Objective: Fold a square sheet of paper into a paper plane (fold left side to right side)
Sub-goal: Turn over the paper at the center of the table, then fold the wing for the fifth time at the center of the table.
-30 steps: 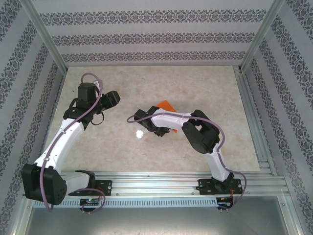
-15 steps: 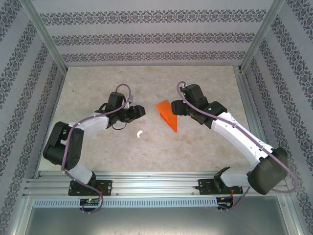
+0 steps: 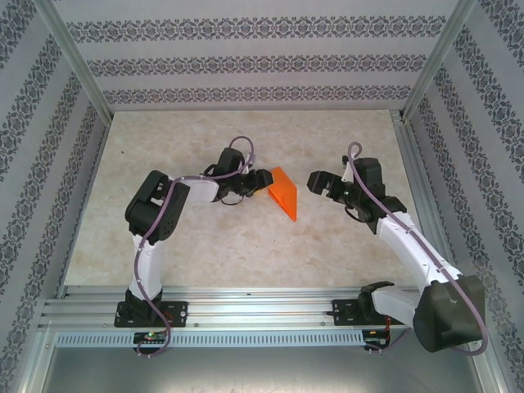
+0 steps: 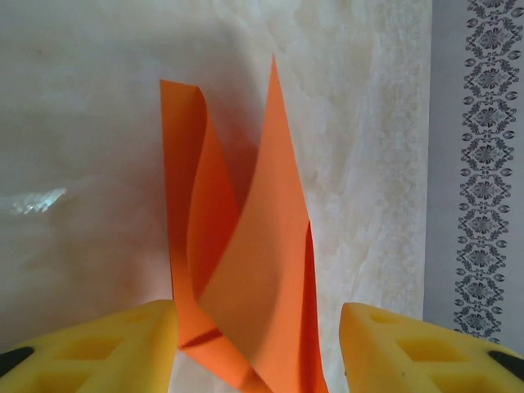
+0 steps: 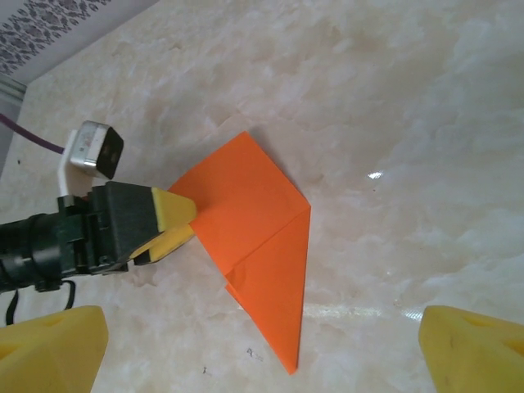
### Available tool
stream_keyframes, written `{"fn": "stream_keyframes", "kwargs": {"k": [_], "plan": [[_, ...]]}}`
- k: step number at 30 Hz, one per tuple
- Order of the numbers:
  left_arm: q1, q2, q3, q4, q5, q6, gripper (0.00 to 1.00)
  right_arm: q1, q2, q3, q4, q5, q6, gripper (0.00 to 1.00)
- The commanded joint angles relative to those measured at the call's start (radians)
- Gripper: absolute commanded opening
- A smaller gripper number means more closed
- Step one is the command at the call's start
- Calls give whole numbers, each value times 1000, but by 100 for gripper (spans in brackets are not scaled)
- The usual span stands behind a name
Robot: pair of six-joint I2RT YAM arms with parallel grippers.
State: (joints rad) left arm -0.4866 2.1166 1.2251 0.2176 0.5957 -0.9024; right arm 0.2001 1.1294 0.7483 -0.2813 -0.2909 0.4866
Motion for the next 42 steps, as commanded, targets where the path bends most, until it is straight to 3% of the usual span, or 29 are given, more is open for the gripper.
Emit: {"fn": "stream_keyframes", "kwargs": {"k": [1, 5, 7, 13, 18, 24, 33, 42], "plan": [[-7, 53, 66, 63, 35, -21, 43, -36, -23, -37, 64, -104, 25, 98], [-6, 63, 83, 71, 61, 9, 20, -85, -6, -94, 155, -234, 46, 98], [0, 43, 81, 40, 77, 54, 11, -101, 18, -105, 190, -317, 29, 92], [47, -80, 47, -148, 184, 290, 1, -98, 152, -61, 204, -460, -97, 75], [85, -142, 37, -278, 321, 452, 0, -62, 301, 0, 260, -508, -154, 75], [92, -152, 69, -397, 428, 580, 0, -32, 494, 75, 438, -596, -112, 70], [92, -183, 54, -429, 477, 643, 0, 33, 651, 157, 569, -678, -26, 67], [92, -200, 33, -431, 468, 667, 0, 68, 677, 168, 620, -697, 27, 57]]}}
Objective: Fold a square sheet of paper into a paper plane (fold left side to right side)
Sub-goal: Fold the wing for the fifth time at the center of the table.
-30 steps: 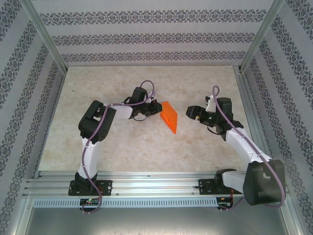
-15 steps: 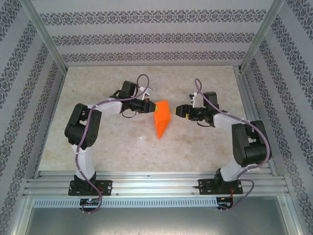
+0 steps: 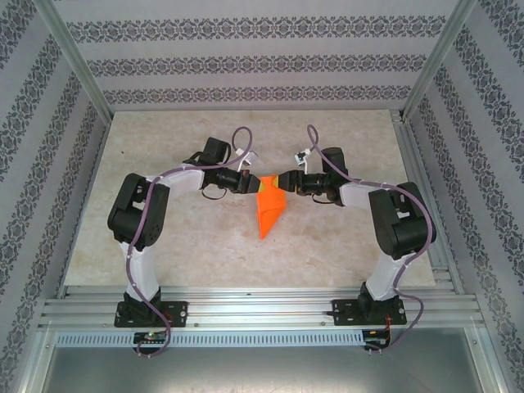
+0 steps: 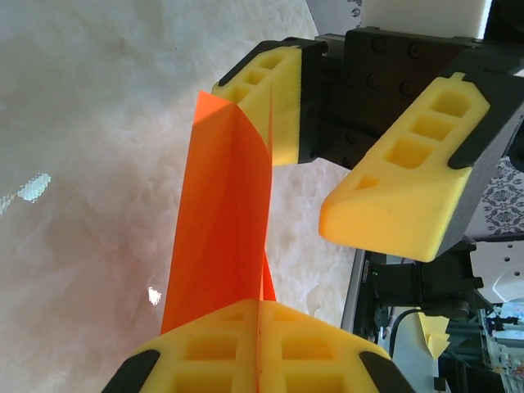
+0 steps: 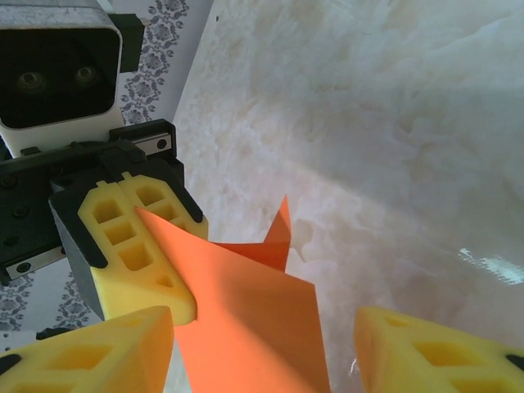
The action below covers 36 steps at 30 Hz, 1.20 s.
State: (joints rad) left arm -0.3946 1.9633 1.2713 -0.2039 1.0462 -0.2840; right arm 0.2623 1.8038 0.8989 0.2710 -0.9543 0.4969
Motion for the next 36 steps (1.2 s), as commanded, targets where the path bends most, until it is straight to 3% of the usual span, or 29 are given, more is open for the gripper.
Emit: {"fn": "stream_keyframes", "kwargs": {"k": [1, 13, 17, 18, 20, 21, 25, 31, 36], "plan": [[-1, -46, -13, -10, 10, 46, 0, 4, -1, 15, 62, -34, 16, 55], [4, -22, -11, -19, -56, 43, 0, -16, -43, -12, 24, -37, 9, 20], [4, -15, -6, -25, -83, 46, 5, -16, -51, -9, -11, -20, -3, 1], [4, -22, -7, -28, -91, 50, 8, -16, -50, -6, -17, -18, 3, 0], [6, -53, -16, -36, -132, 65, 33, -16, -49, -4, -27, 5, 31, 0], [5, -76, -20, -49, -166, 81, 41, -15, -50, -2, -33, 13, 45, 0], [6, -199, -67, -92, -332, 122, 57, -8, -41, 23, -133, 82, 86, 0], [-75, -385, -172, -170, -576, 167, 59, -3, 29, 117, -349, 159, 112, 0], [-235, -432, -220, -240, -716, 140, 59, -4, 51, 171, -414, 182, 163, 0]]}}
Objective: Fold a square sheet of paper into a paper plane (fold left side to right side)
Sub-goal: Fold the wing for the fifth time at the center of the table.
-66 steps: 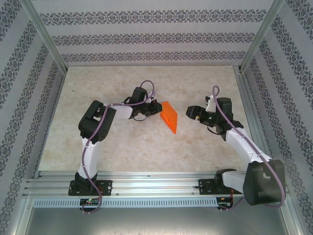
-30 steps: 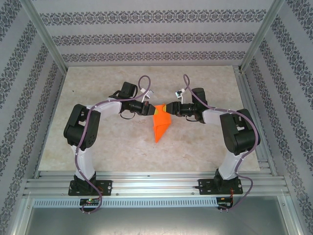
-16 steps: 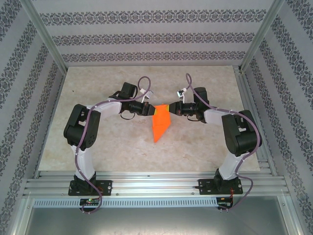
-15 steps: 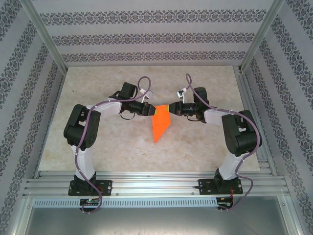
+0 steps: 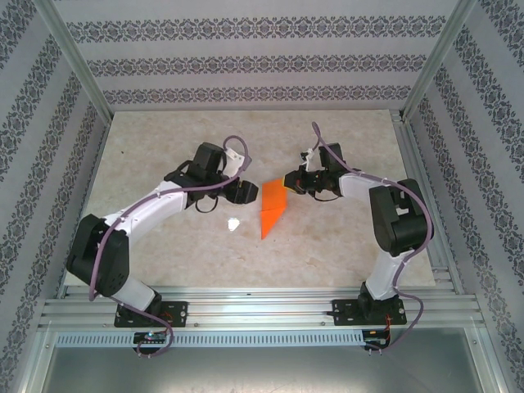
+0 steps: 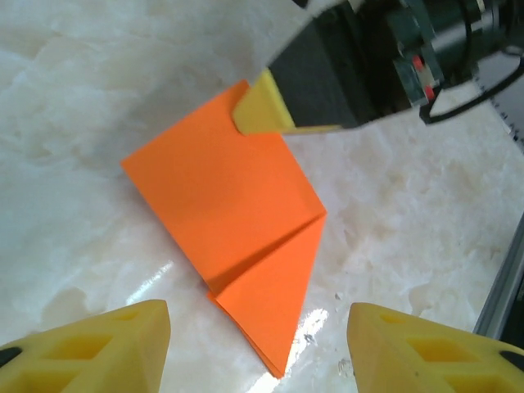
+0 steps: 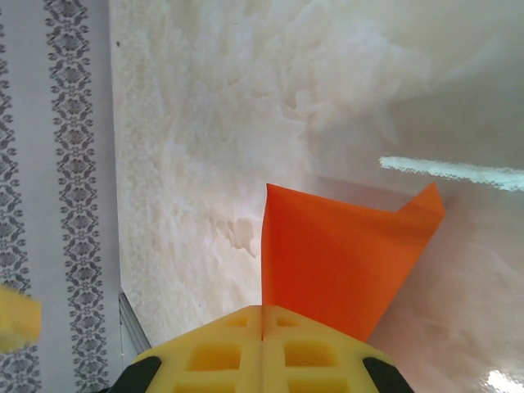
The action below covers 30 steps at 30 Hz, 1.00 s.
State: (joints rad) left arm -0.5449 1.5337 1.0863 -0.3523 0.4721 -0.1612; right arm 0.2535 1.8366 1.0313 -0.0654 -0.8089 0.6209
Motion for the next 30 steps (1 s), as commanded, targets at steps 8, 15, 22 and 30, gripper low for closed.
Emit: {"fn": "stream_keyframes", "kwargs": {"k": [8, 15, 22, 30], "plan": [[-307, 154, 47, -131, -354, -46, 63, 5, 54, 61, -110, 60, 63, 0], [-384, 342, 197, -229, -524, -33, 67, 6, 59, 58, -105, 57, 68, 0], [-394, 398, 248, -251, -642, -70, 63, 7, 65, 56, -101, 52, 65, 0], [-394, 418, 254, -253, -658, -69, 52, 9, 77, 62, -114, 52, 53, 0]]}}
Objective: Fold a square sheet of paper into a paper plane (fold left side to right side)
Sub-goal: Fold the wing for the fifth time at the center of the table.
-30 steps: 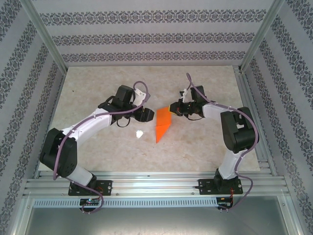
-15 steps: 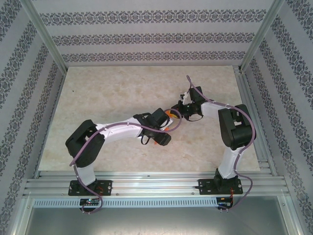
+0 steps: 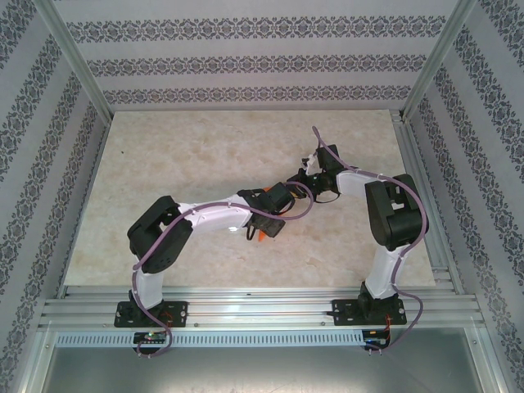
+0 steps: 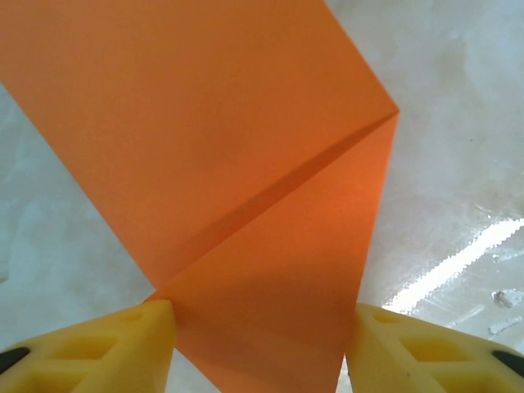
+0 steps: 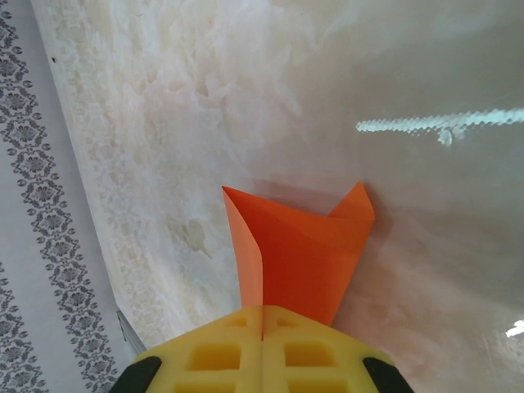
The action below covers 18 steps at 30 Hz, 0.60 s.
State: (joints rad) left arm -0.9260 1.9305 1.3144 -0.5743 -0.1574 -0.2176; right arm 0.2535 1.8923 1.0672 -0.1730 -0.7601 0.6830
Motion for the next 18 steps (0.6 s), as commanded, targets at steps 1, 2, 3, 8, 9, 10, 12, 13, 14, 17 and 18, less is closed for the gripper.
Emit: {"fn": "stream_keyframes", "kwargs": {"k": [1, 2, 3, 8, 9, 10, 12, 13, 14, 17, 18], "plan": [[-13, 23, 26, -30, -26, -12, 50, 10, 22, 27, -9, 4, -12, 0], [-13, 27, 26, -29, -23, -11, 48, 9, 23, 30, -14, 5, -15, 0], [-13, 28, 26, -26, -18, -10, 46, 10, 24, 30, -16, 8, -18, 0], [-13, 36, 28, -15, 10, -10, 37, 10, 25, 34, -21, 7, -25, 0], [-12, 38, 26, -10, 20, -12, 35, 10, 23, 37, -25, 8, -29, 0], [-11, 40, 26, -5, 24, -15, 34, 9, 24, 37, -28, 8, -34, 0], [-10, 41, 26, 3, 36, -21, 26, 10, 22, 42, -48, 11, -48, 1], [-9, 40, 25, 9, 42, -26, 24, 9, 21, 45, -56, 16, -57, 2], [-6, 37, 21, 18, 54, -31, 21, 9, 19, 48, -68, 18, -68, 3], [9, 19, 10, 58, 110, -47, 14, 5, 12, 60, -107, 29, -101, 8], [15, 12, 7, 70, 132, -53, 12, 3, 4, 62, -120, 40, -114, 11]]}}
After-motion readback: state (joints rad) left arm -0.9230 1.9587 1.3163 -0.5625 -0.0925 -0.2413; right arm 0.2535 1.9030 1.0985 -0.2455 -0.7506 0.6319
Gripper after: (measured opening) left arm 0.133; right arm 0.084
